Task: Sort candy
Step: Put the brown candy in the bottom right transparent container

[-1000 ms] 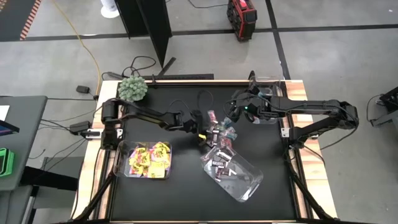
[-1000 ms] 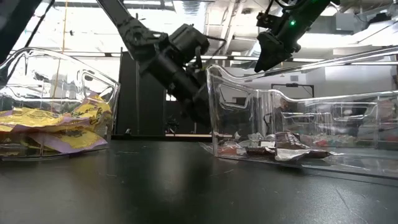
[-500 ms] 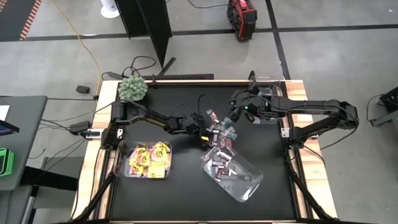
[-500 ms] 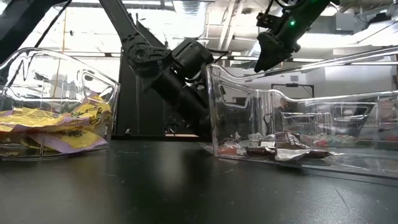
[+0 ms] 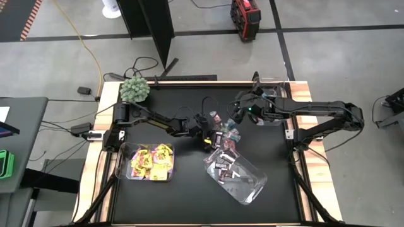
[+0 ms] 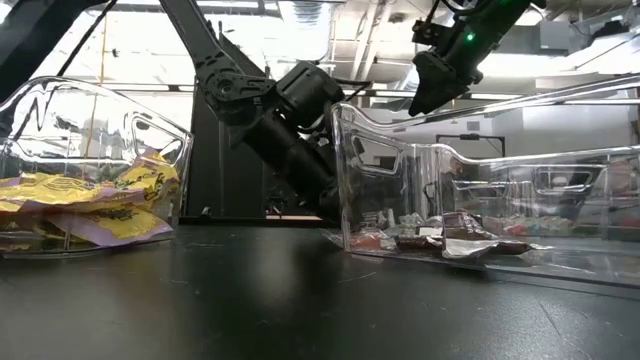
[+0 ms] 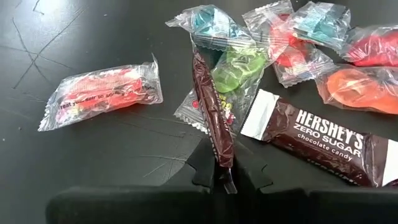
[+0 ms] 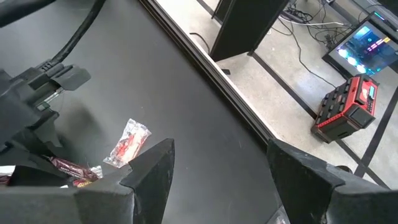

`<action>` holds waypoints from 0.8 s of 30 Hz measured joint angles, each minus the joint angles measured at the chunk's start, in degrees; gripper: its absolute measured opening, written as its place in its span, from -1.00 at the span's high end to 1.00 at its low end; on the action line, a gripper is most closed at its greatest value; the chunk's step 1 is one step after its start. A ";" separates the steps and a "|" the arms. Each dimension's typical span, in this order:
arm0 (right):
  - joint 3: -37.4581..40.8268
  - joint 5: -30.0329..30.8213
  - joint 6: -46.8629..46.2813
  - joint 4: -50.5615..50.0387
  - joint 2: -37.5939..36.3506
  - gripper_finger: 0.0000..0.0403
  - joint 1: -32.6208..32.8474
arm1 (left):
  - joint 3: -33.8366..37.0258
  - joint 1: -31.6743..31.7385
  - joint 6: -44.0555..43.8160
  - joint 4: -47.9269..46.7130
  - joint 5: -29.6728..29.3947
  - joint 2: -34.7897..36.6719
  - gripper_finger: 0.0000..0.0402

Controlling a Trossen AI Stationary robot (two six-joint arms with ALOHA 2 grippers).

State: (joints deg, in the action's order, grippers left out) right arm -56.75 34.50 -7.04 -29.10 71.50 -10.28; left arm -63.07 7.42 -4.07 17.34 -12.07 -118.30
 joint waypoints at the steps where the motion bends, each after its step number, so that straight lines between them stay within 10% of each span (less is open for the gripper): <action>1: 0.00 0.00 0.01 0.00 0.00 -0.36 0.01 | 0.00 -0.02 0.52 -0.08 0.00 0.16 0.92; 13: 0.00 0.00 0.03 -0.25 0.00 -0.36 0.02 | 0.18 -3.40 8.66 -4.81 -11.81 13.43 0.96; 24: 0.00 0.00 0.06 -0.28 0.00 -0.36 0.02 | 0.20 -11.51 24.20 -3.74 18.58 17.00 0.96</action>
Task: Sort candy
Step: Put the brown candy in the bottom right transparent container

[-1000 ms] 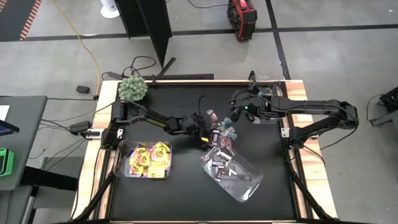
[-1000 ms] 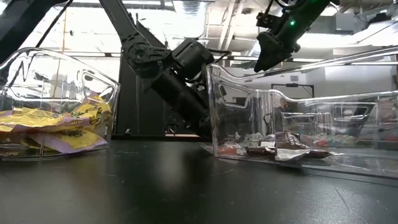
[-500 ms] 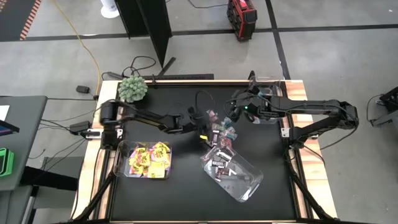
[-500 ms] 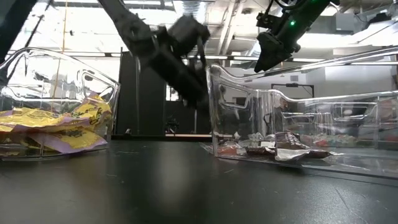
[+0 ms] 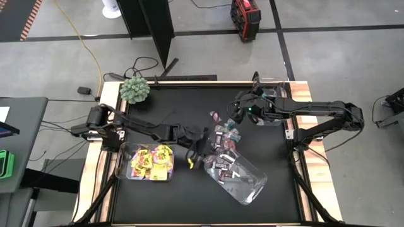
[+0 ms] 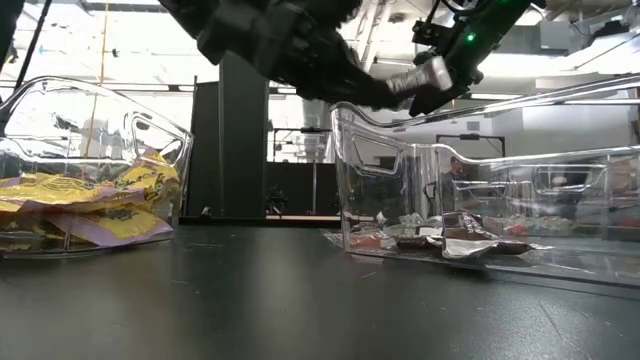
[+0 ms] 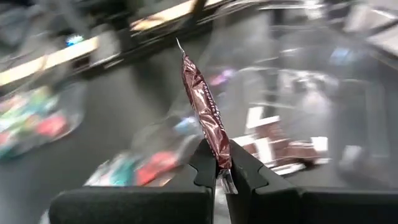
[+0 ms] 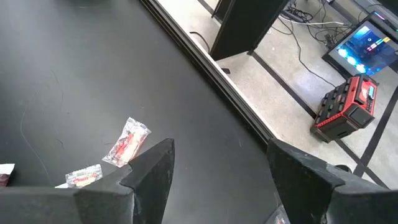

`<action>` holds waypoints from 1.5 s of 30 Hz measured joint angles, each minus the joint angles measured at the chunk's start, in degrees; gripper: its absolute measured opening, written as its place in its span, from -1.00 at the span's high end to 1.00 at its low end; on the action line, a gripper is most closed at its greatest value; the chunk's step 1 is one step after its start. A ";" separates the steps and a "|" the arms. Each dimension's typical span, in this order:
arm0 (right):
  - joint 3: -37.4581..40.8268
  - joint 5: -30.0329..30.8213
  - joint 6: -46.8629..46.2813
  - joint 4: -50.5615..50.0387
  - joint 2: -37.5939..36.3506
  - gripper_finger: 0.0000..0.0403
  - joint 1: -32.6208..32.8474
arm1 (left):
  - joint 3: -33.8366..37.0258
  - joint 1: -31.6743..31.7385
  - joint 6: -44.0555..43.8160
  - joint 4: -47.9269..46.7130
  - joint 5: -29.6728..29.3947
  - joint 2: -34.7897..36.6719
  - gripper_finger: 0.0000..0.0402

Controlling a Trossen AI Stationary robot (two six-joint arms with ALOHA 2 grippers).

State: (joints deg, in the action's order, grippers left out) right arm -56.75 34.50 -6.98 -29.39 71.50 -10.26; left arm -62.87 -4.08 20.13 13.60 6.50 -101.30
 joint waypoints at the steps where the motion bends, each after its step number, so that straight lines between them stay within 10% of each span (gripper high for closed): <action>1: 0.00 0.00 0.00 0.02 0.00 -0.36 0.00 | 0.00 -0.43 0.45 -0.15 1.41 -0.02 0.96; 11: 0.00 0.00 -0.04 0.09 -0.01 -0.36 0.00 | 0.00 -2.50 -1.26 3.67 10.01 -0.09 0.86; 20: -0.01 0.00 -0.07 0.09 0.00 -0.36 0.00 | -0.02 -2.48 -10.05 4.12 9.76 -0.09 0.00; 25: 0.00 0.00 -0.38 -0.02 0.00 -0.36 0.24 | -0.05 -2.56 -6.29 -2.51 -10.67 3.93 -0.36; 33: -0.01 0.00 -0.22 -0.11 -0.01 -0.36 1.01 | -0.10 0.79 -4.72 -21.48 -20.28 9.43 -0.24; 45: -0.02 -0.02 -0.04 0.93 0.00 -0.36 0.98 | 2.19 6.50 1.06 -14.66 -5.43 -2.97 0.00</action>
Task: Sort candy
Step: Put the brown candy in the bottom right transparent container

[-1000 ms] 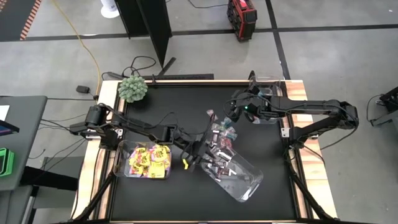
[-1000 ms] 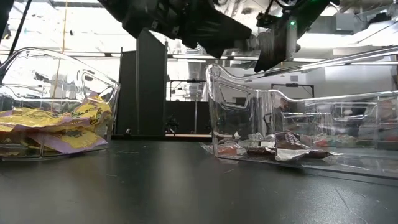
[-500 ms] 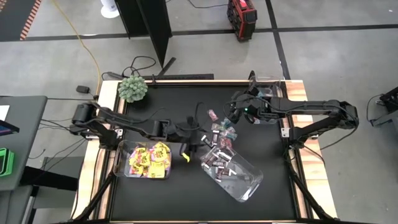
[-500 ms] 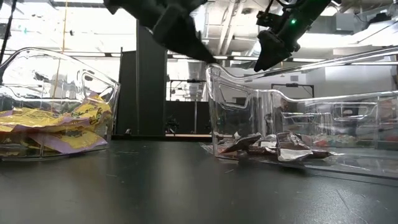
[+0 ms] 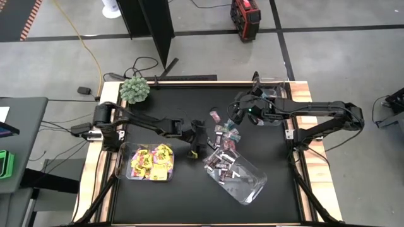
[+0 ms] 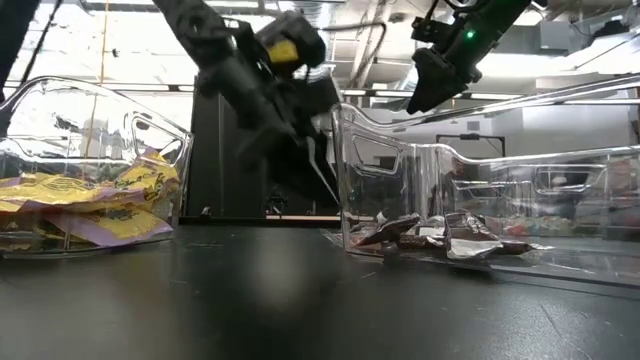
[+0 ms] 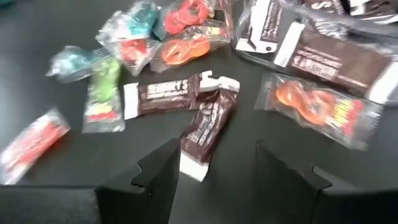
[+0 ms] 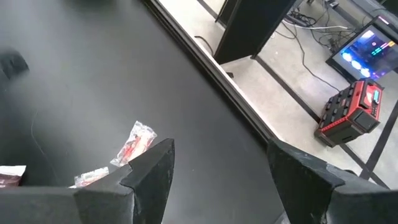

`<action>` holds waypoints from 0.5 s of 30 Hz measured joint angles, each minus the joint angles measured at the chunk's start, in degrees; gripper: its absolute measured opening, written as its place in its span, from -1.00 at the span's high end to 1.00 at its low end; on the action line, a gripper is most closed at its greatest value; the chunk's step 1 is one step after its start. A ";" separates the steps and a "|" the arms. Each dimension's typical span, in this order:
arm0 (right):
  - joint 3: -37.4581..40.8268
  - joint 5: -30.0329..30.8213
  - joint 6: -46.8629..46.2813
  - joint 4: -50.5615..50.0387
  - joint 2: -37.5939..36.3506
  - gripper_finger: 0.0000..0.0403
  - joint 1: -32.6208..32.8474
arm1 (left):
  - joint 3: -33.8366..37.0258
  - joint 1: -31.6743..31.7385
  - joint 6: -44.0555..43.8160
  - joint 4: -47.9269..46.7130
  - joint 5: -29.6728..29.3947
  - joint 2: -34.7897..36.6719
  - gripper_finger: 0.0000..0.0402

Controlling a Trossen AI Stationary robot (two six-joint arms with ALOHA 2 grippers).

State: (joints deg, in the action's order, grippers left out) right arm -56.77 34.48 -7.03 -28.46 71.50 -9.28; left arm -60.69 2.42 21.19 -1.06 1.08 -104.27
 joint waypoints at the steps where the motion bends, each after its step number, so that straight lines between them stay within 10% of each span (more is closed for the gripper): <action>1: 0.00 0.02 0.00 0.09 0.00 -0.36 0.00 | 0.00 -0.01 0.00 1.25 0.00 -1.15 0.00; 15: 0.00 0.02 0.00 0.52 0.00 -0.36 -0.24 | -5.29 0.22 -2.00 7.51 -0.30 -13.54 -0.06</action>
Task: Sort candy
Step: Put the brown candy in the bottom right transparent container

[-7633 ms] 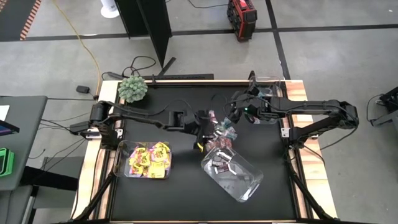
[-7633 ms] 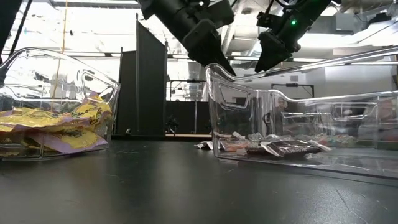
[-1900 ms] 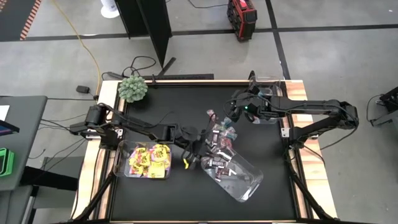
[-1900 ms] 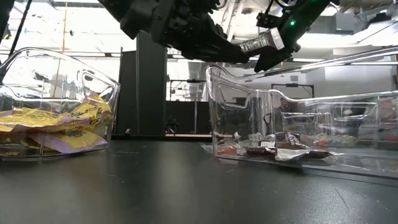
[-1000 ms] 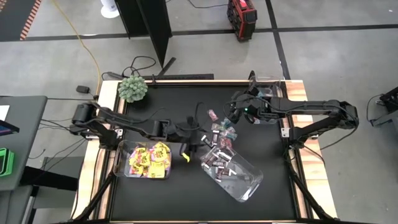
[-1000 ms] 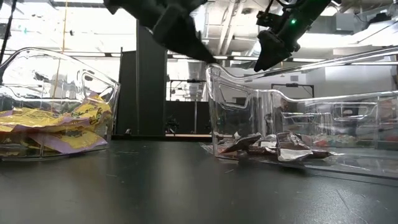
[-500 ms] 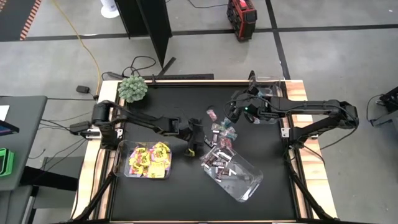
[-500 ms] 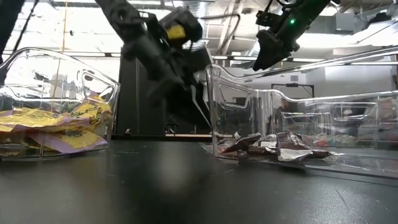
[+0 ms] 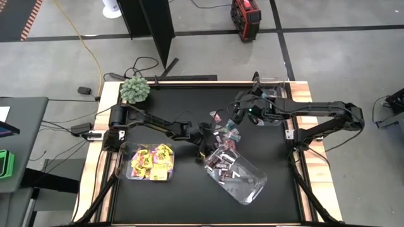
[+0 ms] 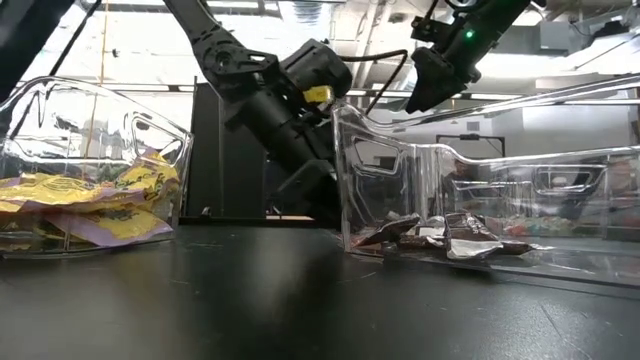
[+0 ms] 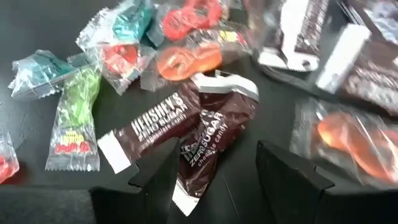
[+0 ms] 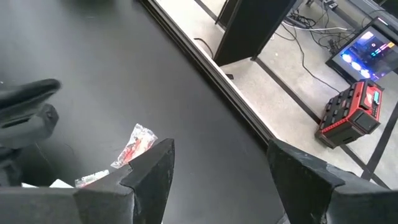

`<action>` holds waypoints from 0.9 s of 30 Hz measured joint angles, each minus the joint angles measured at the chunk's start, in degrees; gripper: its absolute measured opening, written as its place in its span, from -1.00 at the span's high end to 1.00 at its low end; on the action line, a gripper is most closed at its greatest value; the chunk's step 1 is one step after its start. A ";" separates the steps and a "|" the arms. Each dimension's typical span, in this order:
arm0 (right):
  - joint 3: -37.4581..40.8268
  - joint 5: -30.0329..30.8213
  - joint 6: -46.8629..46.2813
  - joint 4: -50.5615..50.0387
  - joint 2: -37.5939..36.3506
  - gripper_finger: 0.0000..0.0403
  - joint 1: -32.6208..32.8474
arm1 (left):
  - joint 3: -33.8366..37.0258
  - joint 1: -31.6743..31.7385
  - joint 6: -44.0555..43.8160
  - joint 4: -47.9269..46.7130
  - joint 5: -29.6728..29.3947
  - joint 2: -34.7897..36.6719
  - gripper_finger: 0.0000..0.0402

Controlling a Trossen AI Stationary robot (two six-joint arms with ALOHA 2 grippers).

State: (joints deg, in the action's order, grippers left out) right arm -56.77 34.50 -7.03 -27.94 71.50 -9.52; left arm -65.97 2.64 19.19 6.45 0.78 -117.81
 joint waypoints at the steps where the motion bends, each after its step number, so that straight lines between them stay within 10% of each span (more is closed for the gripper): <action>1: 0.00 -0.02 0.00 0.00 0.00 -0.36 0.02 | -0.38 0.09 -0.93 0.05 -0.37 -0.58 -0.06; 7: 0.00 -0.02 0.00 0.00 0.00 -0.36 0.00 | -0.94 1.06 -4.14 -0.08 -0.20 -1.98 0.13; 16: 0.00 0.00 0.02 -0.02 0.00 -0.36 0.01 | -0.79 1.17 -3.92 -0.66 -1.28 -0.89 0.91; 27: 0.00 -0.01 0.04 -0.51 0.00 -0.36 0.12 | -0.42 1.02 -1.77 -8.15 -13.61 9.86 0.91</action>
State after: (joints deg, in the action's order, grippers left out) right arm -56.77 34.49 -6.98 -28.45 71.50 -9.39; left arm -66.39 3.66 17.43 -1.70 -12.83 -107.95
